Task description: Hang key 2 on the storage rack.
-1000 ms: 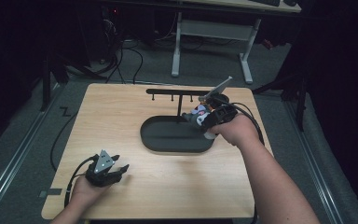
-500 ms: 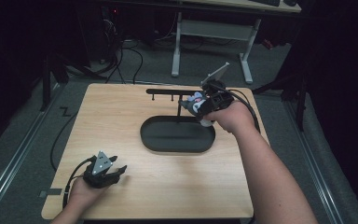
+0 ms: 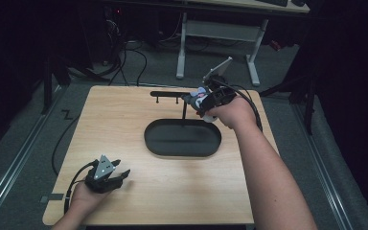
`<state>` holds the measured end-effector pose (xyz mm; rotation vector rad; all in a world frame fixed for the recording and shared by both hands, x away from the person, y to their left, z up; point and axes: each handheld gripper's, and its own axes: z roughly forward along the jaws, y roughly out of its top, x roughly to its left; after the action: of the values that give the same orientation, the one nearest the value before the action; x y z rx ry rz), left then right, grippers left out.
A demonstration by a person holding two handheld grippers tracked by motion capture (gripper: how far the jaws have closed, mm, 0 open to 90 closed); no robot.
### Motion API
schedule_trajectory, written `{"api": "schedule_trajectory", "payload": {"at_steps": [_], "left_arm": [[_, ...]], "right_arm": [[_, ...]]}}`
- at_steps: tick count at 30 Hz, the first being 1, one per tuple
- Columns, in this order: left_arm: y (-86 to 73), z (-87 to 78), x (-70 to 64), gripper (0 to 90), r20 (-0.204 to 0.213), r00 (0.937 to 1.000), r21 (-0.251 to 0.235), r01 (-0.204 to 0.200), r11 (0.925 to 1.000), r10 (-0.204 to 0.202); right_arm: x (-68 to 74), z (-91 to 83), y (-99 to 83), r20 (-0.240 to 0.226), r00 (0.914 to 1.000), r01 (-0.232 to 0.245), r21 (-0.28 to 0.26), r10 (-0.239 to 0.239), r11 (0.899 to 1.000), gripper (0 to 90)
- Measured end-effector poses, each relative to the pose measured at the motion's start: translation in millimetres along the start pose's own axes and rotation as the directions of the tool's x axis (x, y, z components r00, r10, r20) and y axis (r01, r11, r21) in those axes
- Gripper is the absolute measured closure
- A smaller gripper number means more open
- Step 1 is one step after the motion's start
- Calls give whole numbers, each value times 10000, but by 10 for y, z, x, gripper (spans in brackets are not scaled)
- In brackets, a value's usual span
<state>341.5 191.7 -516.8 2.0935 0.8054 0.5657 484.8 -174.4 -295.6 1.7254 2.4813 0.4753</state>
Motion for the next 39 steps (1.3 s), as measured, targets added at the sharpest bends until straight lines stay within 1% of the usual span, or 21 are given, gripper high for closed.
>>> {"api": "schedule_trajectory", "payload": {"at_steps": [1, 3, 6, 7, 10, 11, 14, 18, 21, 23, 27, 34, 39], "left_arm": [[2, 0, 1, 460, 3, 10000, 22, -43, 10000, 43], [2, 1, 3, 460, 7, 10000, 14, -38, 10000, 38], [0, 10, 10, 460, 55, 10000, 59, -34, 10000, 34], [0, 15, 10, 460, 51, 10000, 57, -60, 10000, 59], [6, 21, 0, 460, 77, 9999, 80, -97, 9999, 97], [8, 22, -7, 460, 81, 9999, 91, -123, 9999, 123], [11, 24, -19, 460, 88, 9999, 67, -139, 9999, 139], [13, 33, -25, 460, 114, 9998, 125, -170, 9998, 168], [14, 44, -32, 460, 135, 9997, 144, -207, 9997, 205], [14, 46, -34, 460, 158, 9996, 176, -216, 9996, 214], [17, 53, -37, 460, 167, 9995, 207, -254, 9995, 251], [19, 60, -41, 460, 192, 9995, 213, -260, 9994, 256], [20, 63, -41, 460, 187, 9995, 188, -264, 9995, 261]], "right_arm": [[0, 7, 30, 28, 10000, -47, -3, 47, 10000, 495], [-9, 19, 34, 95, 9999, -83, 4, 83, 10000, 494], [-23, 31, 5, 152, 9998, -117, 16, 117, 9999, 494], [-33, 30, -16, 133, 9997, -195, 40, 194, 9998, 494], [-79, 31, -74, 264, 9995, -188, 44, 187, 9998, 494], [-90, 30, -88, 268, 9992, -308, 79, 306, 9995, 494], [-152, 52, -148, 268, 9988, -403, 123, 400, 9991, 494], [-195, 101, -220, 144, 9986, -506, 115, 504, 9987, 493], [-226, 165, -279, 46, 9985, -554, 241, 553, 9982, 493], [-240, 189, -293, 37, 9987, -506, 271, 505, 9984, 493], [-268, 311, -338, 2, 9986, -521, 453, 522, 9976, 491], [-274, 507, -372, -80, 9984, -545, 743, 552, 9958, 489], [-275, 662, -362, -228, 9982, -531, 800, 551, 9954, 484]]}}
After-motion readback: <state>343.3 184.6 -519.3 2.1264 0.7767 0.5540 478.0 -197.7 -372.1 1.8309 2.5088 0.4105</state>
